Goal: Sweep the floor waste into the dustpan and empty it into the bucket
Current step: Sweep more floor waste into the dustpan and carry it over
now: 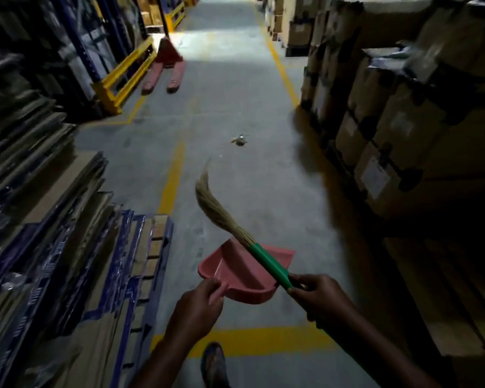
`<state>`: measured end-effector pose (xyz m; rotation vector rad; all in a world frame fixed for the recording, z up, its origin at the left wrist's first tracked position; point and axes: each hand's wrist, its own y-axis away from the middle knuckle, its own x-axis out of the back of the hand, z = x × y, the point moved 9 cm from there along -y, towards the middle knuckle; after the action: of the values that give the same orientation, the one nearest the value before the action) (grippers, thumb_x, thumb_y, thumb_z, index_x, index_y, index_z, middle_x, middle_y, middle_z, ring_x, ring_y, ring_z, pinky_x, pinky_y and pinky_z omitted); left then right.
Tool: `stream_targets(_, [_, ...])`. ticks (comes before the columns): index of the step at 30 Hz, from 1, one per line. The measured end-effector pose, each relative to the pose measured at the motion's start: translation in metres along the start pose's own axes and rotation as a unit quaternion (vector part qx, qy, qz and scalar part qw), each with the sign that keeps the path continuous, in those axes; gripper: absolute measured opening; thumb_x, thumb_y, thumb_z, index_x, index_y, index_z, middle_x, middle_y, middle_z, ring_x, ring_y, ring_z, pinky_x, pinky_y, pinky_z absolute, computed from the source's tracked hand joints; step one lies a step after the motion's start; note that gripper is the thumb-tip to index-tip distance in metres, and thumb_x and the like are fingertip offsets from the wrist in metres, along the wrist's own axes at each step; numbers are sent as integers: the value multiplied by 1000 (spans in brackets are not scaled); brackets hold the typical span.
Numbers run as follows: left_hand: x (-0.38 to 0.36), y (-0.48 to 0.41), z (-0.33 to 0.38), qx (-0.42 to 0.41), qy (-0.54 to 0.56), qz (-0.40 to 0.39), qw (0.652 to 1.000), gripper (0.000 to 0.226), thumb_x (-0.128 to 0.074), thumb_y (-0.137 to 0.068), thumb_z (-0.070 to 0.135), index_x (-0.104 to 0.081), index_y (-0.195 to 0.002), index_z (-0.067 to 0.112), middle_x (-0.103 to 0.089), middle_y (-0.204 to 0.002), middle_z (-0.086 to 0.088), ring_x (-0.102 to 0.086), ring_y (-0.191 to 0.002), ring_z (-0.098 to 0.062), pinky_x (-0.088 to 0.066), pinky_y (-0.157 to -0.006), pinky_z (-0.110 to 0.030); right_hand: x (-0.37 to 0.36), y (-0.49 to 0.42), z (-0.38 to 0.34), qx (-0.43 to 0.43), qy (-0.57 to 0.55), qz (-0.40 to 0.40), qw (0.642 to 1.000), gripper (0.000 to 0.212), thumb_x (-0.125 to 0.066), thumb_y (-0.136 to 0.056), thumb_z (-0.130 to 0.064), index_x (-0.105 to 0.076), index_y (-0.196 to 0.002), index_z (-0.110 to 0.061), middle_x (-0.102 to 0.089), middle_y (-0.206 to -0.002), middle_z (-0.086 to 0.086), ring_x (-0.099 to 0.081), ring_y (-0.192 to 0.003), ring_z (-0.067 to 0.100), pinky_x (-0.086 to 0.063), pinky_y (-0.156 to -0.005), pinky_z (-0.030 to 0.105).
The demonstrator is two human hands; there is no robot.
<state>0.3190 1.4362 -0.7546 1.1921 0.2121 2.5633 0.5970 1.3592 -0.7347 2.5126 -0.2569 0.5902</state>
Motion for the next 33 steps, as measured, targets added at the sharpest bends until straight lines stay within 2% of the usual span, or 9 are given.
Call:
stream_targets(2, [15,-36,-2,17,25,20,999,29,-69,-84,36,-65,-113,31,-73,-102,7,-68,-93,-14,-49,-73,-30,-8,-40,-21,4,1,-13,1000,39,-71,-86,-25,-67,-125,-27,-72,-73,3,-53,-42,18,-39,-40,27])
stream_targets(5, [36,-106,-12,36,67,29,997,22,-73,-82,32,-68,-104,29,-68,-86,14,-62,-75,2,-47,-67,-20,-24,-104,-56,0,10,-19,1000,40,-71,-85,-27,-67,-125,-30,-72,-74,1,-54,-43,18,-41,-40,27])
stream_targets(9, [66,-198,-30,58,83,-22,995,48,-69,-71,15,-65,-115,35,-67,-105,10,-65,-76,-8,-53,-57,-25,-41,-174,-103,-20,7,-7,1000,41,-71,-83,-28,-68,-124,-29,-73,-78,0,-56,-42,17,-43,-40,28])
stream_targets(12, [98,-265,-31,48,95,-67,992,61,-65,-72,5,-60,-124,37,-65,-111,6,-67,-76,-12,-57,-53,-29,-52,-224,-148,-30,-2,0,1000,39,-71,-83,-28,-68,-122,-30,-73,-80,1,-56,-41,17,-43,-40,29])
stream_targets(14, [121,-307,-32,31,84,-67,994,60,-67,-77,5,-60,-129,34,-68,-109,5,-69,-74,-13,-59,-57,-30,-56,-257,-174,-35,-3,3,999,39,-70,-84,-27,-67,-123,-31,-72,-78,4,-55,-42,17,-42,-41,28])
stream_targets(17, [152,-360,-29,3,50,-49,998,52,-70,-84,16,-61,-132,35,-71,-114,9,-68,-88,-3,-54,-72,-18,-60,-304,-207,-41,-12,0,999,39,-69,-85,-26,-67,-124,-30,-72,-80,5,-55,-42,17,-42,-41,27])
stream_targets(21, [172,-435,-26,-8,-5,-39,999,47,-69,-87,31,-60,-134,34,-68,-125,10,-64,-112,-11,-51,-89,-27,-60,-378,-243,-42,-1,0,999,38,-70,-84,-26,-68,-122,-29,-73,-77,2,-55,-41,18,-43,-40,27])
stream_targets(27, [191,-572,-10,-4,-28,-10,1000,44,-69,-88,31,-62,-132,33,-68,-125,3,-64,-114,-19,-51,-86,-29,-61,-523,-287,-34,6,-26,999,40,-71,-83,-26,-69,-123,-29,-74,-78,2,-54,-40,20,-43,-39,28])
stream_targets(33, [212,-714,15,34,-58,-12,998,45,-66,-90,36,-60,-135,30,-65,-131,2,-61,-117,-22,-50,-90,-31,-47,-669,-358,-38,55,-77,995,39,-67,-85,-29,-67,-124,-32,-70,-74,2,-54,-40,17,-43,-39,26])
